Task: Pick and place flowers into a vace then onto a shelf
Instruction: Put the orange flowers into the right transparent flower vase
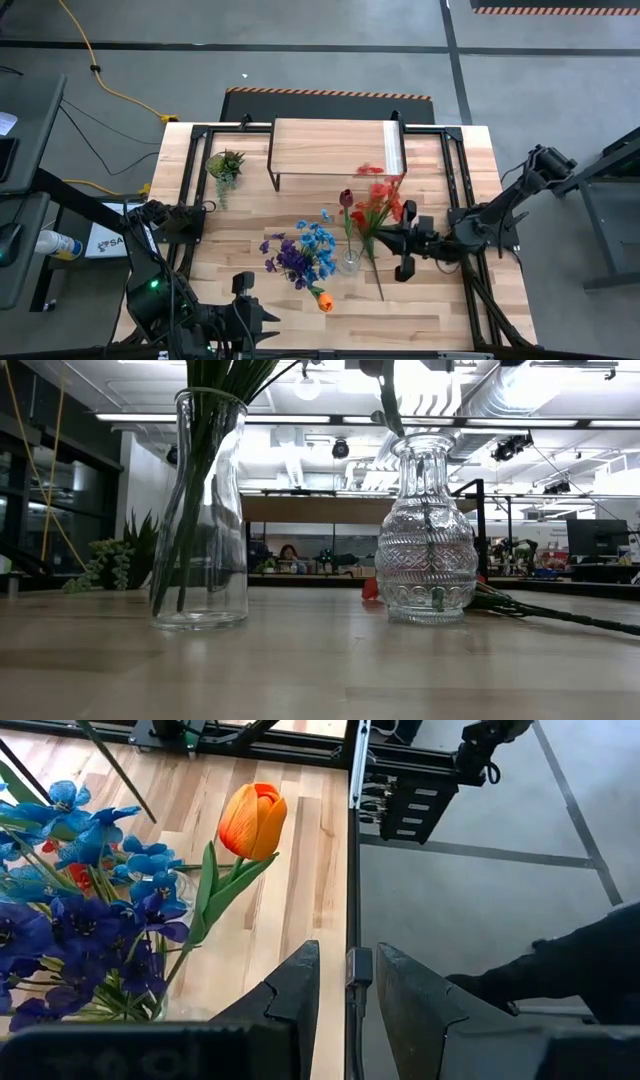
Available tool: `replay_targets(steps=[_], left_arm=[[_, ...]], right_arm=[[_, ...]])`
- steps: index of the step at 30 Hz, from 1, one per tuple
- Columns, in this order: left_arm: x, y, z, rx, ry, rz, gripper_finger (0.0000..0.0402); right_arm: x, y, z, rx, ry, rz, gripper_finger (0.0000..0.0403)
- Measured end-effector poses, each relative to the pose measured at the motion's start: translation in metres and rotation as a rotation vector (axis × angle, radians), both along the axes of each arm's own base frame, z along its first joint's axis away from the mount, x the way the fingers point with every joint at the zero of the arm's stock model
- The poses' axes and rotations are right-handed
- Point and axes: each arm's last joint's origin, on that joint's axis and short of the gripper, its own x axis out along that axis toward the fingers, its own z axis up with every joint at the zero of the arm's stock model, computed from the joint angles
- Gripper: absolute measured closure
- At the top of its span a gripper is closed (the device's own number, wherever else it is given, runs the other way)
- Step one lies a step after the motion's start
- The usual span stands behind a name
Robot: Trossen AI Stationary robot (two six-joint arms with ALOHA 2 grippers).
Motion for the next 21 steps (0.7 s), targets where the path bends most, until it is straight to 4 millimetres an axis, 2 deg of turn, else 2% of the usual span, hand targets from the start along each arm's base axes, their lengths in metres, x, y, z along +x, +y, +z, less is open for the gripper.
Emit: replay_targets(steps=[4, 14, 21], left_arm=[[0.000, 0.000, 0.000, 0.000, 0.000, 0.000, 0.0268], [0.000, 0.000, 0.000, 0.000, 0.000, 0.000, 0.0268], [0.000, -0.001, 0.000, -0.011, 0.014, -0.015, 0.0268]], right_arm=[[0.005, 0.004, -0.004, -0.001, -0.021, -0.007, 0.0403], [0.018, 0.011, -0.028, 0.001, 0.050, -0.085, 0.0403], [0.020, 0.013, -0.034, -0.020, 0.080, -0.122, 0.0403]])
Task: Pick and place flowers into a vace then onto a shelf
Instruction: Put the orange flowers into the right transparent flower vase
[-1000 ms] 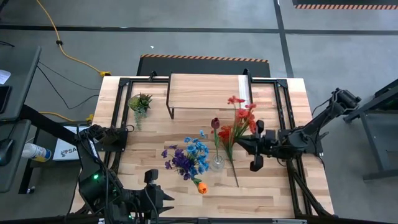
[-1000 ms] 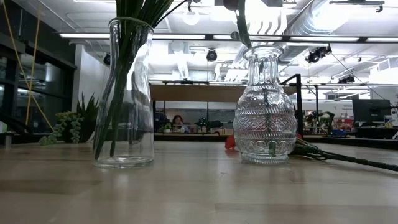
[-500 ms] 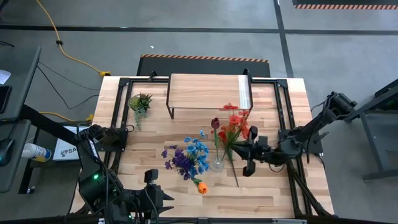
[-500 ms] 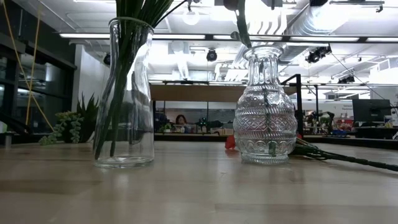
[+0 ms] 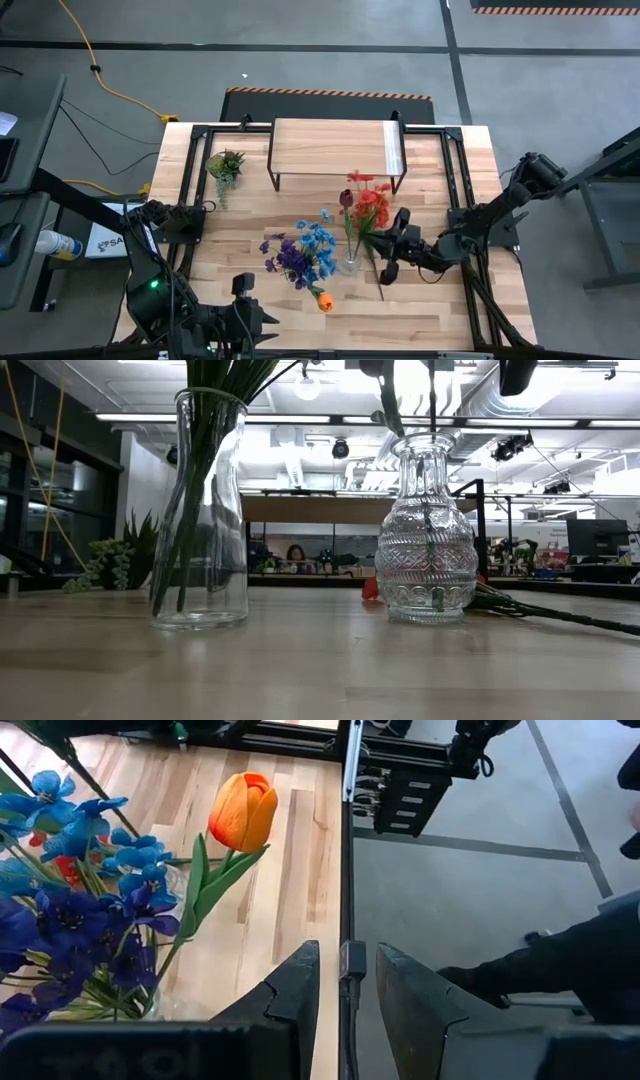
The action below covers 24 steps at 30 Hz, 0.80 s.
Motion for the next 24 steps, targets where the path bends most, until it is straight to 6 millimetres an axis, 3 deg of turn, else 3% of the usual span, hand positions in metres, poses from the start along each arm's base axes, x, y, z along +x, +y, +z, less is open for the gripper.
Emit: replay_targets(steps=[24], left_arm=[[0.000, 0.000, 0.000, 0.021, 0.001, -0.018, 0.0268]], right_arm=[[-0.004, 0.016, -0.029, 0.045, 0.112, -0.053, 0.0403]])
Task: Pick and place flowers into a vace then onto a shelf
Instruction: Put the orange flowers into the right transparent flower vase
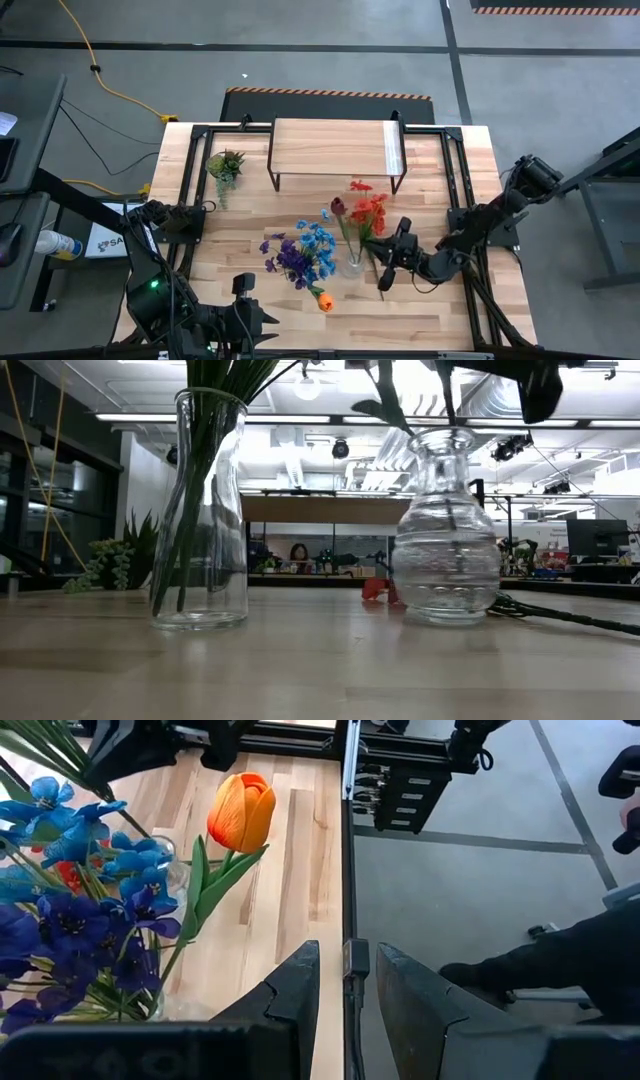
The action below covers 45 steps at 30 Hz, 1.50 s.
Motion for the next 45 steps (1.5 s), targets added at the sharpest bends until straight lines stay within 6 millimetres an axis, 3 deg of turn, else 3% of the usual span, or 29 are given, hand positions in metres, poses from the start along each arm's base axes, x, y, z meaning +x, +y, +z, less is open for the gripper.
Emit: replay_targets(steps=[10, 41, 45], left_arm=[[0.000, 0.000, 0.000, 0.002, -0.001, 0.001, 0.0268], [0.000, 0.000, 0.000, 0.002, -0.003, 0.002, 0.0268], [0.000, 0.000, 0.000, 0.001, -0.003, 0.002, 0.0268]], right_arm=[[-0.005, 0.004, -0.001, -0.006, 0.007, -0.032, 0.0402], [-0.004, 0.006, -0.011, 0.062, 0.060, 0.085, 0.0402], [-0.001, 0.004, -0.012, 0.086, 0.062, 0.123, 0.0382]])
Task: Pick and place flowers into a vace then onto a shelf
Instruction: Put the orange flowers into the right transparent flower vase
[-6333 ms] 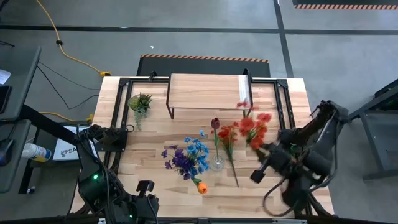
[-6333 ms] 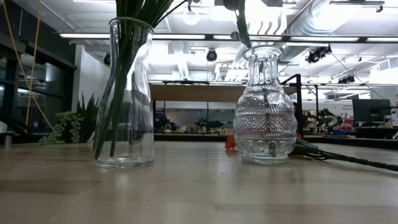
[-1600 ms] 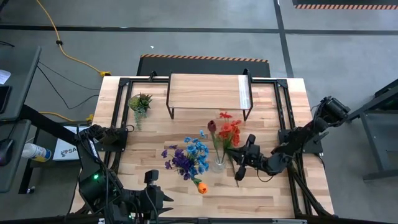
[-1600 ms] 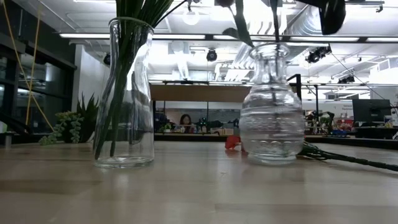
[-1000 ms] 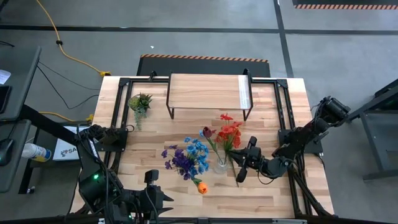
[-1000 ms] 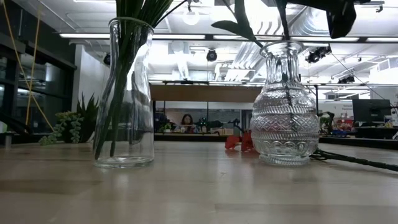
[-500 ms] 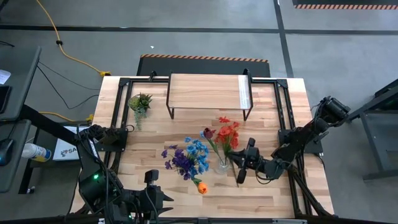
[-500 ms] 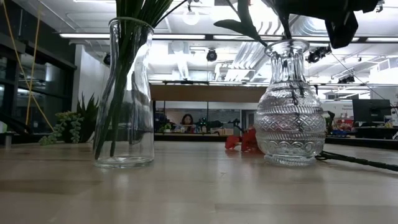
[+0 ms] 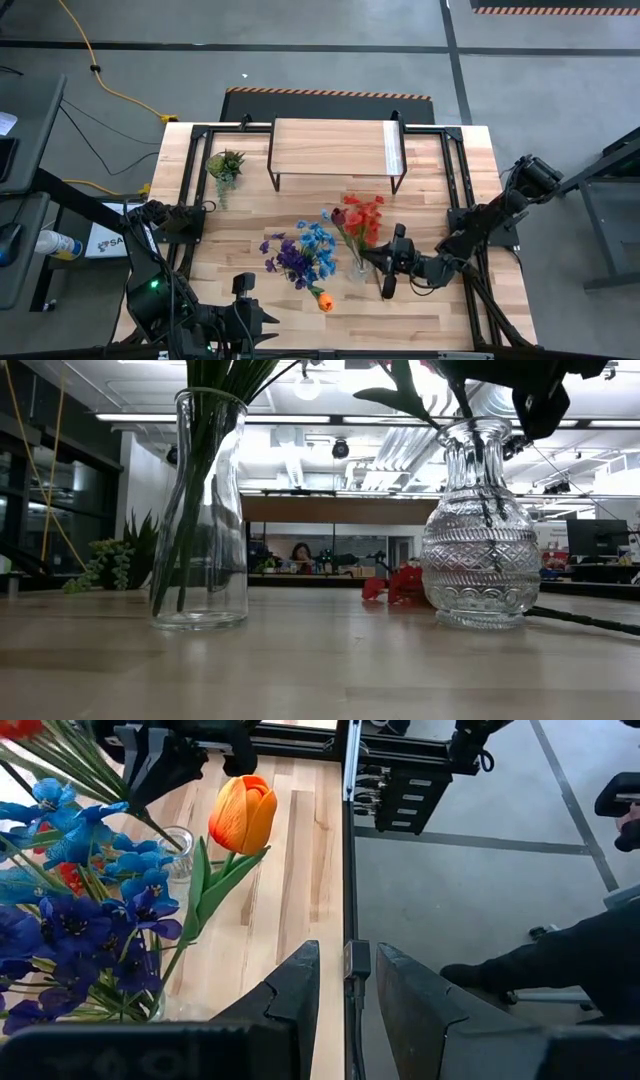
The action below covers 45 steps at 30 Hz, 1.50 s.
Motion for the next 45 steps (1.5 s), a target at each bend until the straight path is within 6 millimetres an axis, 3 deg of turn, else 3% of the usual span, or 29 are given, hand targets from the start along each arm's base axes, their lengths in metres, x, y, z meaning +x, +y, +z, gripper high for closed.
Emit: replay_targets(steps=[9, 17, 25, 34, 45], left_arm=[[0.000, 0.000, 0.000, -0.001, -0.001, 0.000, 0.0268], [0.000, 0.000, 0.000, -0.001, -0.001, 0.000, 0.0268], [0.000, 0.000, 0.000, -0.001, -0.001, 0.000, 0.0268], [0.000, 0.000, 0.000, -0.001, 0.000, 0.000, 0.0268], [0.000, 0.000, 0.000, -0.001, 0.000, 0.000, 0.0268]], right_arm=[[0.003, -0.004, -0.001, 0.003, 0.010, 0.016, 0.0290], [0.002, -0.002, 0.000, 0.004, 0.006, 0.025, 0.0254], [-0.005, 0.003, 0.008, -0.016, -0.008, 0.061, 0.0236], [-0.016, 0.007, 0.012, -0.049, 0.017, 0.103, 0.0244], [-0.019, 0.010, 0.004, 0.002, 0.075, 0.150, 0.0239]])
